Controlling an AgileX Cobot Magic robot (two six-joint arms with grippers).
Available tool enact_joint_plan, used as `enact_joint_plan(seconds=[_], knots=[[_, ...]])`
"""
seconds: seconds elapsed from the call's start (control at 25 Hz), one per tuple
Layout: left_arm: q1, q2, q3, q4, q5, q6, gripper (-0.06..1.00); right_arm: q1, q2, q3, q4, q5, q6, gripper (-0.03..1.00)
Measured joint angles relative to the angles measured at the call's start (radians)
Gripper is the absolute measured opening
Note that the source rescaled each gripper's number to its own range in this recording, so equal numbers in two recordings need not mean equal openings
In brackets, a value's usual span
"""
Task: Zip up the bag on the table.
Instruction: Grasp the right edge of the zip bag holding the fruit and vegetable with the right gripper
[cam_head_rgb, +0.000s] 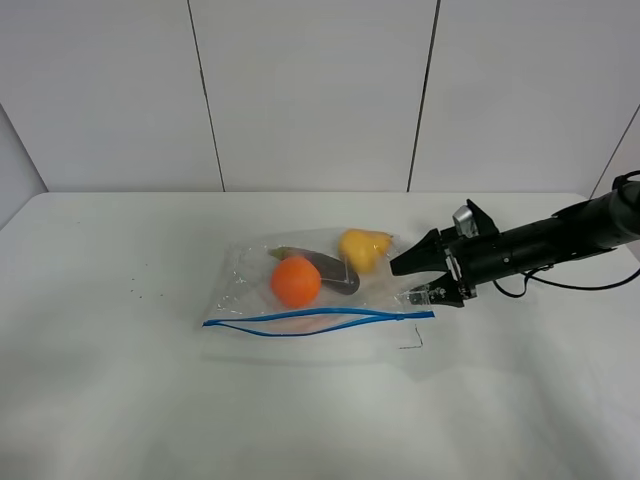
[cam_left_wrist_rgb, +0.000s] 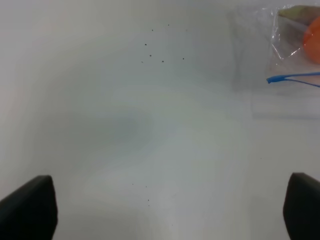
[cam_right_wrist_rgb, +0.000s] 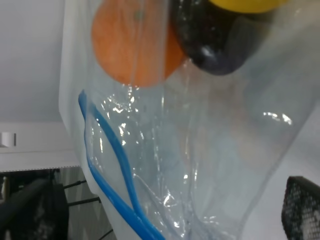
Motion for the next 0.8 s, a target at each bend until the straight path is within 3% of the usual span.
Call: enact_joint_plan(seconds=[0.8], knots=[[0.0, 0.0, 0.0, 0.0, 0.0, 0.0, 0.93, 0.0, 0.0, 0.0, -0.01, 0.021, 0.045, 0.98]])
